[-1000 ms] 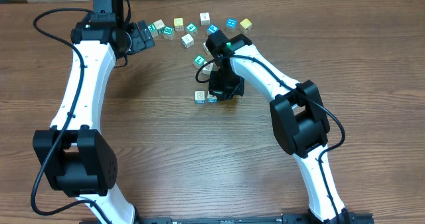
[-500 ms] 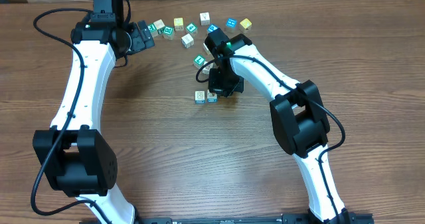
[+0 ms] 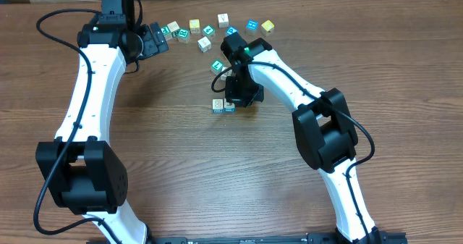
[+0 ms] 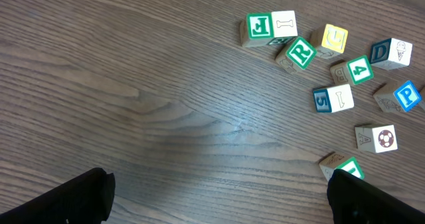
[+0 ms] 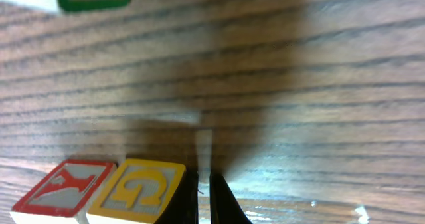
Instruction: Form a horizontal line
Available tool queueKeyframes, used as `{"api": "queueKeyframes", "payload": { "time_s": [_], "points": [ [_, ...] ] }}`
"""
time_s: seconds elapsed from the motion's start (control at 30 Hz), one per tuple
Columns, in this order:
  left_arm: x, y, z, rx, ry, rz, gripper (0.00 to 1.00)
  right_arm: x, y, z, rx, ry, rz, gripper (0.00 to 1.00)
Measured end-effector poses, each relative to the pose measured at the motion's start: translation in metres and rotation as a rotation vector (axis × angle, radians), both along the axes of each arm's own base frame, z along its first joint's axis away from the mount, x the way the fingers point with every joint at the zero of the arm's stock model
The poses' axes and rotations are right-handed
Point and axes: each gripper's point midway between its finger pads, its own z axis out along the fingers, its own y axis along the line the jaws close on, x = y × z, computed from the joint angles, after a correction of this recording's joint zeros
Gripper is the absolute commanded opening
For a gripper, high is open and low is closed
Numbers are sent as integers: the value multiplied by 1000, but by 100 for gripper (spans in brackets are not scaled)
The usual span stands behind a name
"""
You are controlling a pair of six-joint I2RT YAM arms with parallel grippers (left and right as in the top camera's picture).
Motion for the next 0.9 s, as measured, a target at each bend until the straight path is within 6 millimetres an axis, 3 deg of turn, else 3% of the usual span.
{"api": "queueKeyframes", "payload": {
  "time_s": [0.57,0.9],
  "points": [
    [0,0,0,0,0,0,100,-4,2,0,-8,5,12,4],
    [0,0,0,0,0,0,100,14,-3,-1,-54,-83,10,4]
  ]
}}
